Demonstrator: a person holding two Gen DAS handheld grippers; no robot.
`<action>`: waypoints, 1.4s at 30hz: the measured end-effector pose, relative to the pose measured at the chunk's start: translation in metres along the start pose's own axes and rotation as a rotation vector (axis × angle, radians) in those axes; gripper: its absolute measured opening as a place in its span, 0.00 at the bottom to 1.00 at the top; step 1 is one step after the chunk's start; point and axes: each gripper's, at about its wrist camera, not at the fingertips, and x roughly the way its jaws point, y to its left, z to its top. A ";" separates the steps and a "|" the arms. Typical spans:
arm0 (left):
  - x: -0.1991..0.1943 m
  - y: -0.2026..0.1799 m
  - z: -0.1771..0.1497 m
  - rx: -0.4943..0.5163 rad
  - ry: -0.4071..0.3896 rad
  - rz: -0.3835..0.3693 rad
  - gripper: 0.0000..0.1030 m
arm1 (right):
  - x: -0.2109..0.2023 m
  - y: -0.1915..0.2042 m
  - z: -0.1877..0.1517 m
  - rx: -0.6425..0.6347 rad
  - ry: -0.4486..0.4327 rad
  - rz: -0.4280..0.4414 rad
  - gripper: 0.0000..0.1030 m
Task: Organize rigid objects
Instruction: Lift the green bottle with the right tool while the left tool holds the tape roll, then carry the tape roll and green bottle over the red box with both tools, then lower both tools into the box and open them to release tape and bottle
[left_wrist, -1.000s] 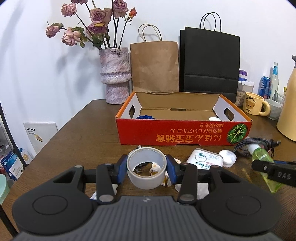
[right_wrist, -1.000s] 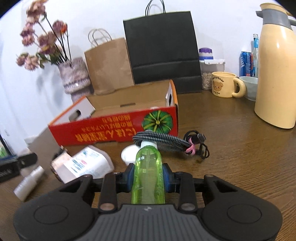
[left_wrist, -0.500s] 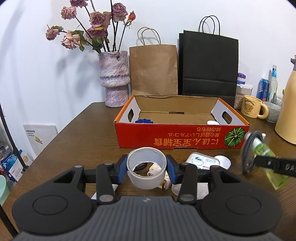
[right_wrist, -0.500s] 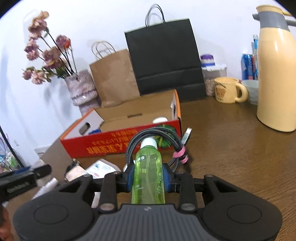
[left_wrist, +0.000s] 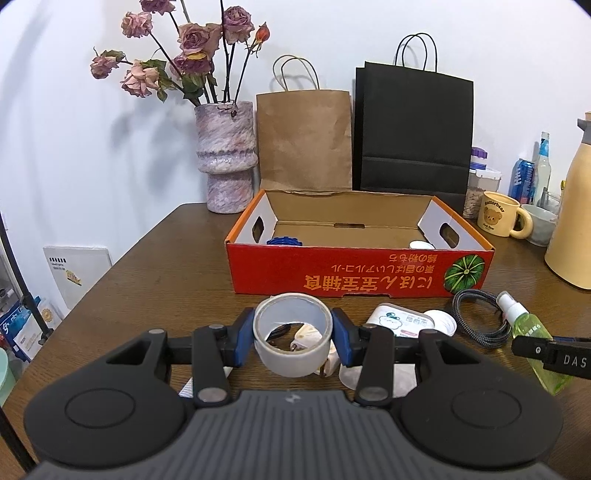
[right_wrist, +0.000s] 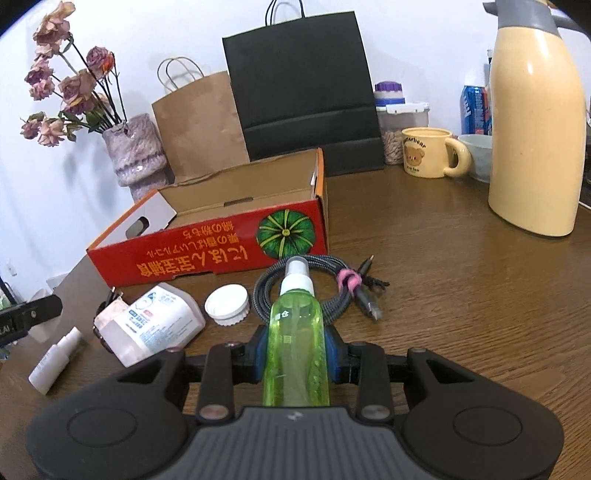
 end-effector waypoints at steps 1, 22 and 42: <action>0.000 0.000 0.000 0.001 -0.001 0.000 0.43 | -0.001 0.001 0.001 0.000 -0.004 0.001 0.29; 0.014 -0.009 0.027 0.011 -0.030 -0.011 0.43 | -0.001 0.027 0.037 -0.050 -0.093 0.033 0.29; 0.057 -0.016 0.069 -0.011 -0.048 -0.020 0.43 | 0.033 0.053 0.078 -0.082 -0.146 0.042 0.29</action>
